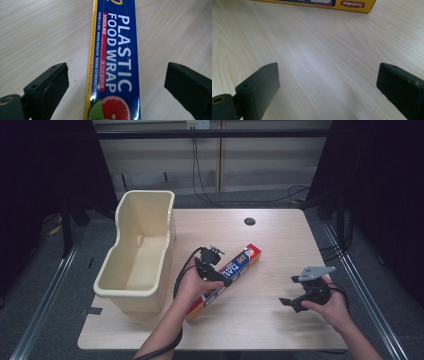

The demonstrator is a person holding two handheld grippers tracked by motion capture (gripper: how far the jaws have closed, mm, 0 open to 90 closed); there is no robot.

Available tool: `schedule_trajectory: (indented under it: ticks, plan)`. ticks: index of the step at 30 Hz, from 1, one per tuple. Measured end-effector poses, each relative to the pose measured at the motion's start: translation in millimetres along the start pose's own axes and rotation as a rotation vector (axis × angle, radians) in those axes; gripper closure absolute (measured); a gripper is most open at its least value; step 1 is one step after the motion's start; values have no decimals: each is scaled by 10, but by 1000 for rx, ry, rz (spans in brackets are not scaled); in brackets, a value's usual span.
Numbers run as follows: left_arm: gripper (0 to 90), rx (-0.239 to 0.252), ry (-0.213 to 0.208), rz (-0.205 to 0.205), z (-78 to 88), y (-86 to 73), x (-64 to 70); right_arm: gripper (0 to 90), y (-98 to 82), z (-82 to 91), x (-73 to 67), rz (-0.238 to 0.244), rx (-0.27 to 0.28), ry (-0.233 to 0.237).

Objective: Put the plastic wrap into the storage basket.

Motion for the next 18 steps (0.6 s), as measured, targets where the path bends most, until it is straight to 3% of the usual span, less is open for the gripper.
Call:
schedule_trajectory:
  ticks: [8,11,18]
  plan:
    - [75,-62,-10,-21,-162,54,6,48,-6,10,10,-12,-4,-7]
    - [93,-80,-10,-9,-197,54,9,48,-6,16,13,-13,-3,-8]
    - [121,-128,10,-20,-293,73,-41,51,-15,18,14,-11,-9,-15]
Point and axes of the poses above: each handheld gripper's, and its own axes: z roughly backward along the jaws, y roughly out of its top, x roughly to its right, the point moved 5 cm from there along -z, roughly forward along the jaws, and after that the axes turned 9 degrees about -z, right-handed, at the moved point
